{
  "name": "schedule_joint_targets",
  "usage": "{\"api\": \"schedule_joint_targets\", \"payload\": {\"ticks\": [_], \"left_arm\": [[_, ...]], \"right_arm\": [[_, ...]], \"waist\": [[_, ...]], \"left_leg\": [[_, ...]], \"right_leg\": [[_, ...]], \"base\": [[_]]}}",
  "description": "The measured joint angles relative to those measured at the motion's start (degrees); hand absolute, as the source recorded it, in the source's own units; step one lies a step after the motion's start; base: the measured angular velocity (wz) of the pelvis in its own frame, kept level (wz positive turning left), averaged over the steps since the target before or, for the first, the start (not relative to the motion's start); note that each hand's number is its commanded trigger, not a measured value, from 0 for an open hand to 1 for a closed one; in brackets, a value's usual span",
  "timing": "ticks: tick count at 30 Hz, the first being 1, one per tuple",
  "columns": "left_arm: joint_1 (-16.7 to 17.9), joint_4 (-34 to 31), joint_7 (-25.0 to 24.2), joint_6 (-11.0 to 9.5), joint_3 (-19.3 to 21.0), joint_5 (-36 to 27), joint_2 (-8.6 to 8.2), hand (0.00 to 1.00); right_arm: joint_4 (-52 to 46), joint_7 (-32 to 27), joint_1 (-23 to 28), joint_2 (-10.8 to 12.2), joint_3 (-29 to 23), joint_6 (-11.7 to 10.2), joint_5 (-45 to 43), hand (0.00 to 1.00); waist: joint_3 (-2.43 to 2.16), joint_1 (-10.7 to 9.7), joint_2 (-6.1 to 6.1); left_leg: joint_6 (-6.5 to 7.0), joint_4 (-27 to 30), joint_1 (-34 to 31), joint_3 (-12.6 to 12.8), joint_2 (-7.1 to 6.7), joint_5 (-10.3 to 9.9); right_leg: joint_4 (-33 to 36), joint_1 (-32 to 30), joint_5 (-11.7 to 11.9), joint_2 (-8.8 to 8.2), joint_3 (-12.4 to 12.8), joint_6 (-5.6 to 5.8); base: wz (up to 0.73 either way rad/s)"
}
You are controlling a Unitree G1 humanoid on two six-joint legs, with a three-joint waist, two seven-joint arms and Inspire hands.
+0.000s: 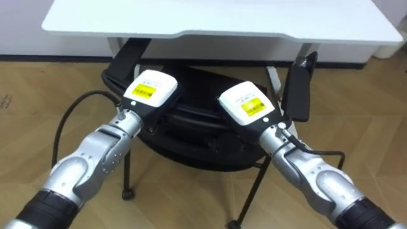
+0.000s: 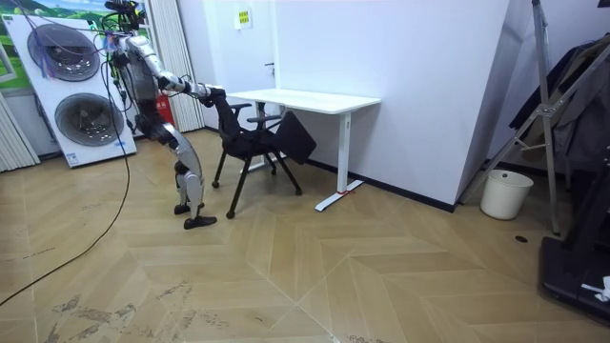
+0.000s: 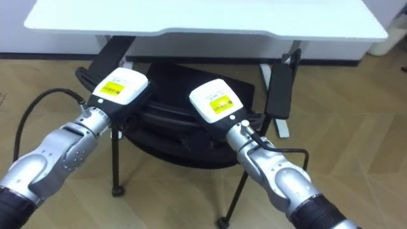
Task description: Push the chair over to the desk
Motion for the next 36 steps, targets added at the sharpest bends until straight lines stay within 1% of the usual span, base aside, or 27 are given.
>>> {"api": "schedule_joint_targets", "payload": {"ticks": [1, 3, 4, 5, 6, 7, 8, 9, 10, 11, 12, 14, 15, 16, 18, 20, 21, 23, 24, 25, 26, 27, 29, 30, 31, 33, 36], "left_arm": [[0.0, -0.13, 0.1, 0.03, 0.04, -0.07, -0.04, 1.0], [0.03, -0.11, 0.68, -0.2, 0.04, -0.51, 0.0, 1.0], [-0.01, -0.09, 0.8, -0.15, 0.08, -0.5, -0.13, 1.0], [0.0, -0.07, 0.92, 0.01, -0.01, -0.5, -0.5, 1.0], [0.03, -0.05, 0.96, 0.16, -0.12, -0.48, -0.56, 1.0], [0.16, -0.07, 0.96, 0.27, -0.19, -0.41, -0.57, 1.0], [0.82, -0.43, 0.98, 0.51, -0.04, -0.32, -0.58, 1.0], [1.53, -1.62, 0.98, 0.9, -0.01, -0.34, -0.11, 1.0], [1.67, -2.34, 0.98, 1.2, -0.06, -0.53, 0.16, 1.0], [1.72, -3.21, 1.04, 1.57, -0.23, -0.91, 0.48, 1.0], [1.51, -3.29, 1.06, 1.94, -0.68, -0.91, 0.37, 1.0], [1.47, -3.22, 1.14, 2.3, -0.76, -0.99, 0.18, 1.0], [1.52, -3.12, 1.36, 2.34, -0.65, -1.14, -0.14, 1.0], [1.55, -2.99, 1.67, 2.35, -0.67, -1.29, -0.29, 1.0], [1.63, -2.74, 2.76, 2.37, -0.76, -2.11, -0.23, 1.0], [1.76, -2.79, 3.55, 2.37, -0.7, -2.14, -0.61, 1.0], [1.8, -2.91, 3.74, 2.37, -0.51, -2.2, -0.79, 1.0], [2.25, -2.9, 3.72, 2.37, 0.02, -2.18, -1.31, 1.0], [2.33, -2.91, 3.72, 2.36, 0.03, -2.18, -1.47, 0.77], [2.4, -2.91, 3.71, 2.36, 0.02, -2.18, -1.57, 0.51], [2.66, -2.91, 3.69, 2.41, 0.01, -2.18, -1.77, 0.0], [2.92, -2.91, 3.6, 2.46, -0.02, -2.2, -1.91, 0.0], [3.54, -2.93, 3.6, 2.47, 0.08, -2.43, -2.15, 0.0], [3.96, -2.95, 3.56, 2.65, 0.13, -2.82, -2.39, 0.0], [4.08, -2.95, 3.42, 2.72, 0.22, -3.28, -2.5, 0.0], [4.27, -2.97, 1.71, 2.72, 0.84, -5.78, -3.03, 0.0], [4.38, -3.67, -0.66, 2.8, 2.15, -7.06, -4.21, 0.0]], "right_arm": [[-0.59, 0.45, -0.02, -0.36, -0.01, -0.03, 0.11, 1.0], [-1.79, 1.43, -0.07, -0.76, -0.02, 0.02, -0.02, 1.0], [-1.88, 1.48, -0.07, -0.89, -0.05, 0.02, -0.02, 1.0], [-2.12, 1.88, -0.11, -1.15, -0.1, 0.02, -0.02, 1.0], [-2.08, 2.5, -0.13, -1.15, -0.13, 0.08, -0.01, 1.0], [-2.06, 2.97, -0.13, -1.19, -0.18, 0.05, -0.01, 1.0], [-2.12, 3.92, -0.14, -1.2, -0.24, -0.17, 0.0, 1.0], [-2.43, 4.26, -0.25, -1.25, -0.27, -0.53, 0.0, 1.0], [-2.87, 4.27, -0.26, -1.37, -0.37, -0.54, 0.02, 1.0], [-3.65, 4.27, -0.26, -1.67, -0.55, -0.49, 0.08, 1.0], [-3.73, 4.31, -0.26, -1.6, -0.69, -0.44, 0.04, 1.0], [-3.72, 4.54, -0.26, -1.39, -1.17, -0.47, -0.36, 1.0], [-3.65, 4.55, -0.27, -1.45, -1.7, -0.94, -0.54, 1.0], [-3.65, 4.52, -0.36, -1.62, -1.82, -1.16, -0.54, 1.0], [-3.58, 4.22, -0.82, -2.13, -2.08, -1.78, -0.76, 1.0], [-3.88, 3.49, -0.86, -2.89, -2.12, -1.92, -0.75, 1.0], [-3.93, 2.84, -0.87, -3.09, -2.32, -2.0, -0.76, 1.0], [-3.76, 2.47, -0.86, -3.19, -2.32, -2.09, -0.84, 1.0], [-3.76, 2.34, -0.86, -3.52, -2.32, -2.48, -0.85, 0.93], [-3.76, 2.29, -0.85, -3.59, -2.32, -2.59, -0.85, 0.69], [-3.75, 2.27, -0.73, -3.66, -2.31, -2.74, -0.85, 0.0], [-3.73, 2.05, -0.65, -3.87, -2.26, -3.05, -0.85, 0.0], [-3.74, 1.8, -0.36, -3.93, -2.26, -3.05, -0.83, 0.0], [-3.74, 1.86, -0.17, -3.85, -2.29, -2.88, -0.54, 0.0], [-3.74, 1.92, -0.12, -3.75, -2.34, -2.69, -0.34, 0.0], [-3.73, 2.45, 0.63, -3.32, -3.38, -2.45, 1.78, 0.0], [-3.49, 3.31, 1.75, -2.0, -5.65, -2.44, 4.32, 0.0]], "waist": [[0.01, -0.05, -0.06], [-0.04, -0.65, -0.23], [-0.03, -0.91, -0.22], [-0.02, -1.45, -0.19], [0.12, -1.85, -0.26], [0.17, -1.87, -0.35], [0.2, -1.69, -0.45], [0.16, -1.76, -0.31], [0.28, -2.02, -0.06], [0.4, -2.74, 0.4], [0.34, -3.47, 0.48], [0.33, -3.59, 0.54], [0.38, -3.35, 0.81], [0.39, -3.03, 0.95], [0.49, -2.81, 1.48], [0.41, -1.53, 1.55], [0.34, -1.27, 1.71], [0.27, -0.68, 1.82], [0.23, -0.21, 1.92], [0.22, -0.1, 1.98], [0.14, -0.03, 2.13], [-0.1, 0.01, 2.65], [-0.3, 0.13, 3.23], [-0.51, 0.13, 3.59], [-0.5, 0.13, 3.74], [-0.59, 0.08, 4.14], [-0.55, -0.21, 4.2]], "left_leg": [[-0.19, -0.8, -0.02, -0.05, -0.02, 0.46], [-0.74, -3.71, 0.18, 0.59, 0.13, 2.68], [-0.76, -3.56, 0.18, 1.4, 0.43, 3.06], [-0.58, -2.71, 0.13, 3.9, 1.51, 3.1], [0.1, -0.88, -0.03, 6.82, 2.93, 2.65], [0.69, 0.78, -0.13, 8.24, 3.7, 2.16], [1.5, 5.58, -0.17, 11.29, 5.32, 0.59], [1.86, 9.68, -0.28, 12.45, 6.46, -0.76], [2.01, 11.05, -0.5, 12.52, 7.1, -1.2], [1.66, 11.29, -1.06, 12.71, 8.01, -1.77], [1.56, 10.3, -1.19, 13.07, 8.01, -1.92], [1.24, 9.59, -1.0, 12.37, 7.63, -2.1], [1.12, 8.97, -0.78, 11.57, 6.79, -2.18], [0.97, 8.35, -0.49, 11.16, 6.51, -2.26], [0.56, 4.47, 0.83, 9.07, 4.77, -2.42], [-0.14, 0.12, 2.3, 8.48, 3.93, -2.11], [-0.92, -2.02, 2.84, 8.4, 3.63, -1.62], [-1.49, -4.95, 4.25, 7.79, 3.0, -1.24], [-1.6, -5.85, 4.69, 7.75, 2.85, -1.01], [-1.57, -6.16, 4.92, 7.8, 2.79, -0.97], [-1.54, -6.55, 5.37, 7.99, 2.72, -0.93], [-1.54, -6.69, 5.42, 7.97, 2.74, -0.93], [-1.26, -7.67, 6.06, 8.16, 2.61, -0.76], [-1.06, -8.36, 6.51, 8.19, 2.4, -0.58], [-0.97, -8.74, 6.83, 8.25, 2.22, -0.52], [-0.8, -9.46, 7.75, 8.6, 1.78, -0.37], [-0.55, -9.82, 8.1, 8.82, 1.39, -0.23]], "right_leg": [[-0.01, -0.04, -0.17, -0.09, -0.36, -0.16], [-0.34, 0.27, -0.59, -1.07, -2.91, -0.66], [-0.36, 0.51, -0.74, -1.32, -3.8, -0.89], [-0.34, 1.17, -0.99, -1.48, -5.6, -1.85], [-0.28, 2.01, -1.73, -1.48, -7.26, -2.24], [-0.23, 2.44, -2.45, -1.5, -7.9, -2.48], [-0.29, 3.6, -3.73, -1.71, -9.4, -1.87], [-0.4, 4.81, -4.35, -2.24, -11.86, -1.69], [-0.48, 5.31, -4.49, -2.39, -13.45, -1.76], [-0.34, 5.87, -4.33, -2.42, -15.67, -2.01], [-0.01, 6.29, -4.67, -2.34, -16.54, -1.77], [0.46, 6.51, -5.53, -2.32, -16.54, -1.39], [0.58, 6.56, -5.81, -2.33, -16.51, -1.43], [0.57, 6.56, -5.86, -2.37, -16.51, -1.49], [0.1, 6.33, -5.89, -2.5, -16.33, -1.52], [-0.76, 5.56, -5.44, -2.5, -15.71, -1.66], [-1.53, 5.2, -4.97, -2.44, -15.67, -1.73], [-2.14, 5.16, -4.61, -2.45, -15.26, -1.62], [-2.53, 5.16, -4.3, -2.4, -15.06, -1.6], [-2.62, 5.16, -4.23, -2.38, -14.85, -1.52], [-2.81, 5.16, -4.06, -2.3, -14.14, -1.39], [-3.38, 5.17, -3.68, -2.01, -13.86, -1.27], [-4.16, 5.18, -3.05, -1.73, -13.02, -1.06], [-4.64, 5.2, -2.65, -1.69, -12.45, -0.86], [-4.7, 5.2, -2.54, -1.78, -12.16, -0.74], [-4.83, 5.19, -2.15, -1.83, -10.47, -0.41], [-5.11, 5.15, -1.67, -2.04, -9.78, -0.07]], "base": [[0.51], [0.51], [0.65], [0.63], [0.59], [0.41], [0.26], [0.26], [0.43], [0.66], [0.66], [0.43], [0.24], [0.14], [0.14], [-0.02], [-0.08], [-0.07], [-0.1], [-0.14], [-0.14], [-0.15], [-0.16], [-0.17], [-0.17], [-0.15], [-0.08]]}}
